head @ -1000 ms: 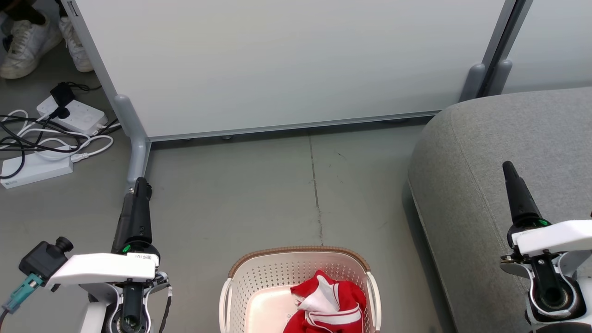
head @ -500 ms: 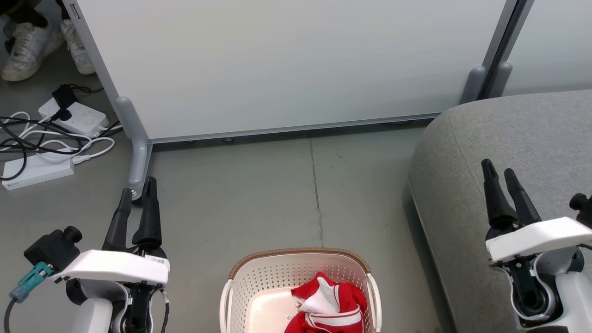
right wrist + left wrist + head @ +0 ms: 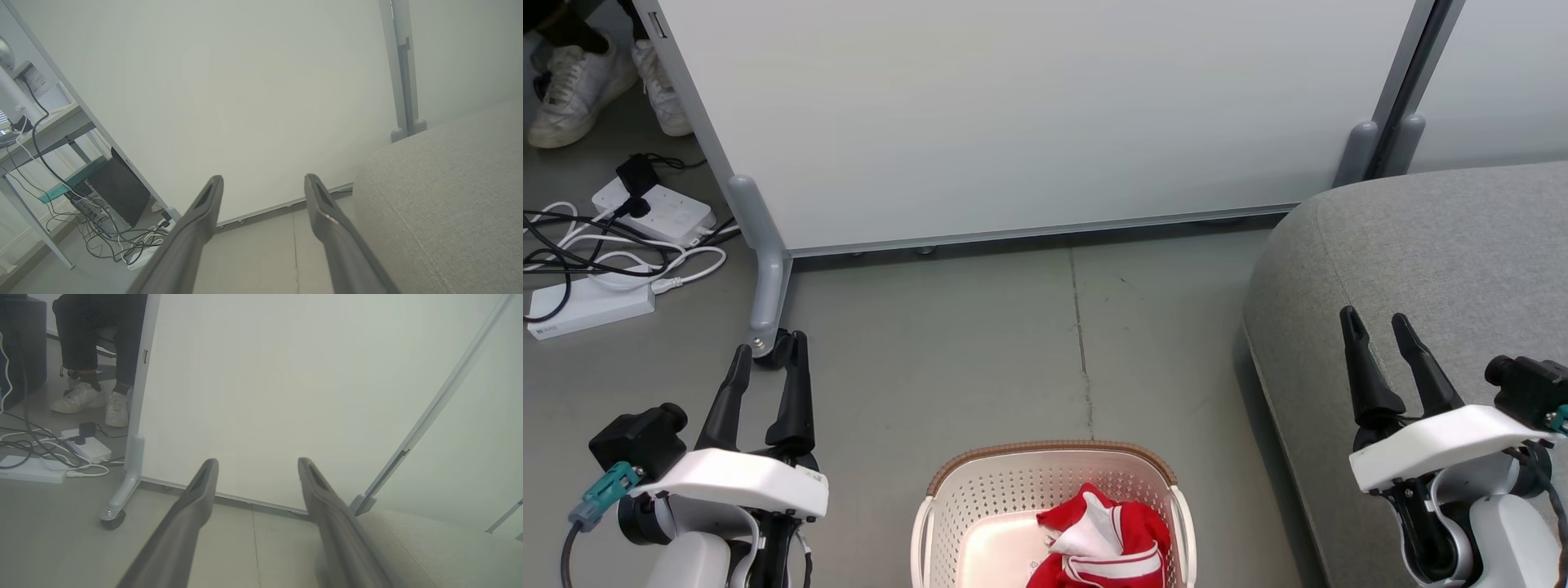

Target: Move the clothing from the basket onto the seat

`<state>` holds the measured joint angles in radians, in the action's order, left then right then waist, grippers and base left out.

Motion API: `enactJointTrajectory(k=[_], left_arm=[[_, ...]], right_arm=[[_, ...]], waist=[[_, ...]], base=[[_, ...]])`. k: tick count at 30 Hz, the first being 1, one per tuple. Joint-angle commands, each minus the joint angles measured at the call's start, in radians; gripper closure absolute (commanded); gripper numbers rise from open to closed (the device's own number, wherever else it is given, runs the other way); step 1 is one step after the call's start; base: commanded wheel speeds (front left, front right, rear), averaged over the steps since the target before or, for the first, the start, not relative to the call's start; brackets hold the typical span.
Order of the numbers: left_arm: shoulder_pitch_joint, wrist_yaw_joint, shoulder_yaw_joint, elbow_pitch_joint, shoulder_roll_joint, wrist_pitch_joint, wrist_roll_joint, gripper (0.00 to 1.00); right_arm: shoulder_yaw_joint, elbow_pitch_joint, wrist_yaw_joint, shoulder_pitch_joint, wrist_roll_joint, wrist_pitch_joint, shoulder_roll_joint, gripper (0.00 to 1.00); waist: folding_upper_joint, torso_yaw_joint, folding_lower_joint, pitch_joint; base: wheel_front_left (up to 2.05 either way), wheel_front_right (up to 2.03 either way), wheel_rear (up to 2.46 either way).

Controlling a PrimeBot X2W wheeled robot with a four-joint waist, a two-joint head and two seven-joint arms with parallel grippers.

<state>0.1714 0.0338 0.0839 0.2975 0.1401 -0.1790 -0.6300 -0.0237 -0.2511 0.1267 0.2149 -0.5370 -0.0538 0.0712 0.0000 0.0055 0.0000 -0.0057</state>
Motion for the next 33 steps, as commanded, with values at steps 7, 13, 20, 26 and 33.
enactJointTrajectory(k=[7,13,20,26,33], left_arm=[[0.008,-0.013,0.013,0.007,0.015,-0.018,0.092,0.0],[0.003,-0.02,0.021,0.023,0.017,-0.027,0.143,0.0],[-0.001,-0.029,0.029,0.052,0.021,-0.037,0.201,0.0],[-0.004,-0.031,0.026,0.08,0.015,-0.044,0.227,0.0],[0.001,-0.035,0.029,0.107,0.014,-0.048,0.263,0.0]], right_arm=[[-0.004,0.002,0.005,-0.006,0.095,-0.032,0.002,0.0],[-0.006,-0.015,0.005,-0.011,0.15,-0.049,-0.001,0.0],[-0.008,-0.038,0.005,-0.018,0.218,-0.063,-0.005,0.0],[-0.006,-0.041,0.005,-0.027,0.273,-0.074,-0.01,0.0],[0.004,-0.032,0.006,-0.037,0.325,-0.074,-0.016,0.0]], waist=[[0.0,0.001,0.0,-0.003],[0.0,0.001,0.0,-0.004],[0.0,0.002,0.0,-0.006],[0.0,0.004,0.0,-0.007],[0.0,0.006,0.0,-0.007]], base=[[0.0,0.0,0.0],[0.0,0.0,0.0],[0.0,0.0,0.0],[0.0,0.0,0.0],[0.0,0.0,0.0]])
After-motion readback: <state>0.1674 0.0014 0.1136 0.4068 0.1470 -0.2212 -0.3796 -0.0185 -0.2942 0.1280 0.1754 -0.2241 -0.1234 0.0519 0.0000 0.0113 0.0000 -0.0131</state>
